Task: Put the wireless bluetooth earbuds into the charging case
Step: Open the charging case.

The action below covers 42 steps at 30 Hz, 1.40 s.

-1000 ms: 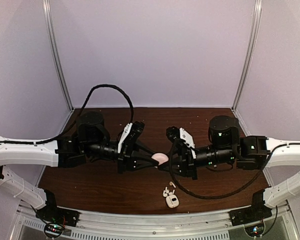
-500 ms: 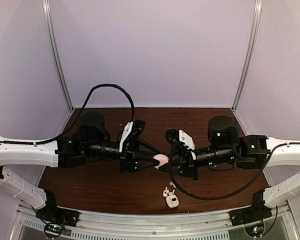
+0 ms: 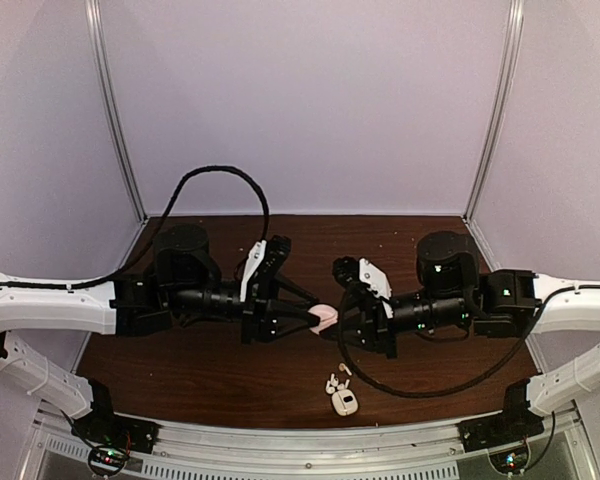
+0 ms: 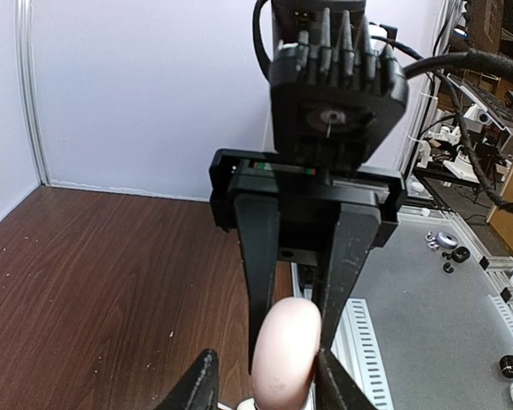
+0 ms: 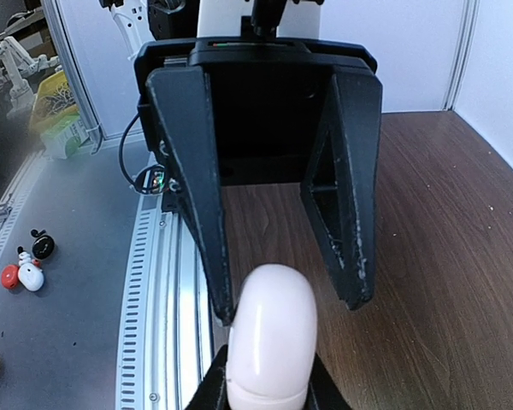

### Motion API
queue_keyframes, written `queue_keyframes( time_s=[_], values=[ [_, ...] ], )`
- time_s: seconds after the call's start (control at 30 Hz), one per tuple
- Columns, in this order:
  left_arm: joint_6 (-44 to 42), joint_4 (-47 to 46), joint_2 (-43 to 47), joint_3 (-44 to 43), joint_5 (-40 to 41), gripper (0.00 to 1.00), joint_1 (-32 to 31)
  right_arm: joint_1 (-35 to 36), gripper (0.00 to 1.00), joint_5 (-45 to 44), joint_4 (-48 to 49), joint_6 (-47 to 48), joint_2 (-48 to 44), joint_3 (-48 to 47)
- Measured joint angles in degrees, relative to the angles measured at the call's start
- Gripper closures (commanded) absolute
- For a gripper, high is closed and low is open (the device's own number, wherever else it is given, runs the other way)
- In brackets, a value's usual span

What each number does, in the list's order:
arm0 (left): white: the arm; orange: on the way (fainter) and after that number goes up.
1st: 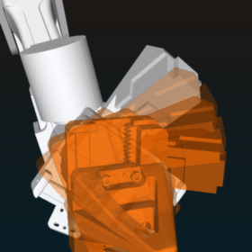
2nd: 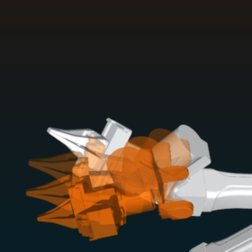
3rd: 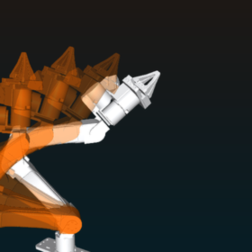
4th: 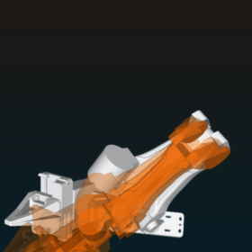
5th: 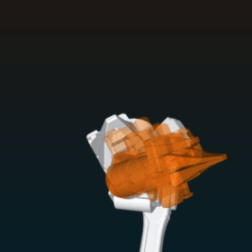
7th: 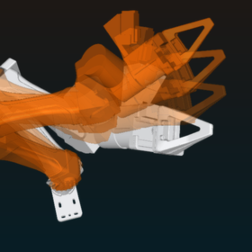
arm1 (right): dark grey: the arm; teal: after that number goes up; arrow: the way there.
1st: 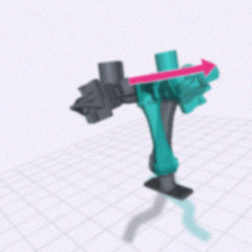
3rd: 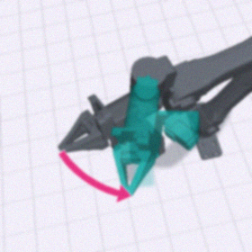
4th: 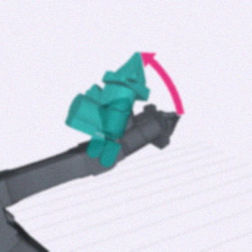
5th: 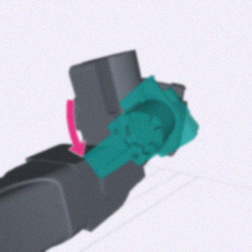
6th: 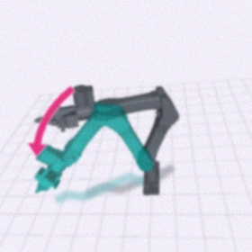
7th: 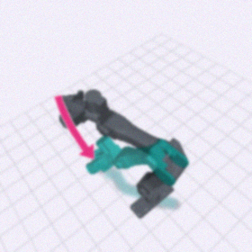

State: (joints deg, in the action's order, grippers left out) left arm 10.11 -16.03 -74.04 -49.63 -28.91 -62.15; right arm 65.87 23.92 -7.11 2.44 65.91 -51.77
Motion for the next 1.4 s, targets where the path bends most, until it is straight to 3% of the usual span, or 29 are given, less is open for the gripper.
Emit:
queue_keyframes(
  time_s=[0.5,0.8,1.1,1.4],
  values=[
    [0.7,-0.4,0.5,0.0,2.6,0.57,1.1,0.0,0.94,-0.3,0.2,0.2,-0.9,2.2],
    [-2.8,-0.5,1.3,0.9,1.9,0.42,1.0,-0.3,0.94,-0.4,0.9,-0.7,-1.7,2.9],
    [-5.7,1.2,-1.3,-0.3,0.2,0.43,-0.2,-0.7,0.95,-0.4,1.0,-1.3,-1.7,3.0],
    [-5.7,4.1,-2.4,-1.5,5.0,0.53,-0.8,-1.1,0.96,-1.0,0.9,-1.2,-0.6,3.0]
  ],
)
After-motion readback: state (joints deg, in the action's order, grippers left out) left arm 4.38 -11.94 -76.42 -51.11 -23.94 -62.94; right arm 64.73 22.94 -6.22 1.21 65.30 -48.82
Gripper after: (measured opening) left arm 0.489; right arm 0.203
